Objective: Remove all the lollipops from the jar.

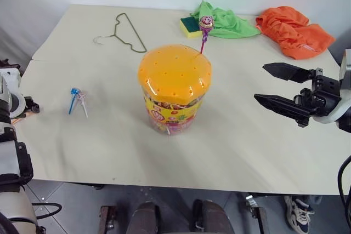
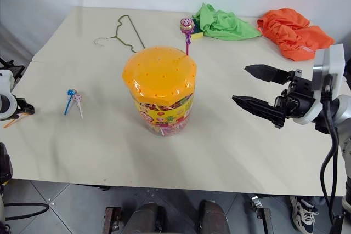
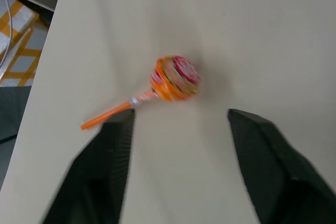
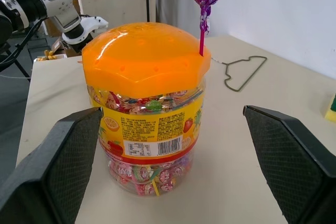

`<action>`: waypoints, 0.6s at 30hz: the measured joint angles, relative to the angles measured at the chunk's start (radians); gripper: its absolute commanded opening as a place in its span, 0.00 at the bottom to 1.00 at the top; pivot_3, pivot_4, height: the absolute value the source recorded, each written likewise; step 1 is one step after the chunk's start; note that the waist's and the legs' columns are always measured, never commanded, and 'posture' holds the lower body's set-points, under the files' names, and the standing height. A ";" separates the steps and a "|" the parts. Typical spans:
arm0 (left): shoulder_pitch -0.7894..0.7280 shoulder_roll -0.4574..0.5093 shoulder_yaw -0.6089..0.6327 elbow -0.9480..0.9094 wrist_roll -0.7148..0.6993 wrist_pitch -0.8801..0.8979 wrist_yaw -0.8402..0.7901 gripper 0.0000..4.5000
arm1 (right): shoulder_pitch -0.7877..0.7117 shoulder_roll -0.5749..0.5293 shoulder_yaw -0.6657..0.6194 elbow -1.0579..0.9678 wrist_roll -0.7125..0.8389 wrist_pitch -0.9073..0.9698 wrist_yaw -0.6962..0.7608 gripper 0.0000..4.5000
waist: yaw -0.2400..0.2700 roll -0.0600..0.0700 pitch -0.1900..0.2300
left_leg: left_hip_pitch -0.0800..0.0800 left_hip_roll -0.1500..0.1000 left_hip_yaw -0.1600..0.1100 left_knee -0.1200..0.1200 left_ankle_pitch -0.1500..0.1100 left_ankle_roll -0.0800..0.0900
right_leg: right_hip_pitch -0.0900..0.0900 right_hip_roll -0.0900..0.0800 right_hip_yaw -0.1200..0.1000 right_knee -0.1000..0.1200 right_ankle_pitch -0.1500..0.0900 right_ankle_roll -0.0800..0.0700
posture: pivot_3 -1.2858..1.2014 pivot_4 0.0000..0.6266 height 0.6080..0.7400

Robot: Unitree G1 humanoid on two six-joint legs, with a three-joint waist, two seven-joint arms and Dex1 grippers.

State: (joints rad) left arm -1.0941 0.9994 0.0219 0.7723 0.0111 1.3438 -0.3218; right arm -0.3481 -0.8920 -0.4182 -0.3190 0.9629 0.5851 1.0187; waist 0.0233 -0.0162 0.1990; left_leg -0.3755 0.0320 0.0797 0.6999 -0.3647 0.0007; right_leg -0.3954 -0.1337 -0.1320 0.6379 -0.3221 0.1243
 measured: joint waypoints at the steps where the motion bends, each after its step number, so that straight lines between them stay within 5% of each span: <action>1: -0.003 0.008 -0.009 -0.028 -0.001 0.015 -0.015 0.95 | 0.000 0.000 0.000 0.001 0.000 0.000 0.000 1.00 | 0.000 0.000 0.000 | 0.000 0.000 0.000 0.000 0.000 0.000 | 0.000 0.000 0.000 0.000 0.000 0.000 | 0.52 0.24 1.00; 8: -0.062 0.036 -0.030 -0.265 -0.082 -0.011 -0.179 0.98 | -0.030 -0.012 0.000 0.012 -0.001 0.005 0.002 1.00 | 0.004 0.000 0.000 | 0.000 0.000 0.000 0.000 0.000 0.000 | 0.000 -0.001 0.000 0.000 0.000 0.000 | 0.52 0.24 1.00; 18: 0.233 -0.100 0.225 -0.563 -0.399 -0.592 -0.600 0.98 | -0.218 -0.046 0.114 0.022 -0.043 0.084 -0.078 1.00 | -0.021 0.001 0.000 | 0.000 0.001 0.002 0.001 0.000 0.000 | -0.001 0.000 0.001 0.001 0.000 0.000 | 0.52 0.24 1.00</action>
State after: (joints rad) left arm -0.8612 0.8992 0.2471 0.2098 -0.3878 0.7514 -0.9222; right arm -0.5661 -0.9377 -0.3044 -0.2975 0.9200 0.6688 0.9407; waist 0.0020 -0.0155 0.1988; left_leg -0.3753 0.0331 0.0815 0.7005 -0.3647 0.0007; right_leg -0.3968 -0.1340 -0.1312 0.6392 -0.3222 0.1241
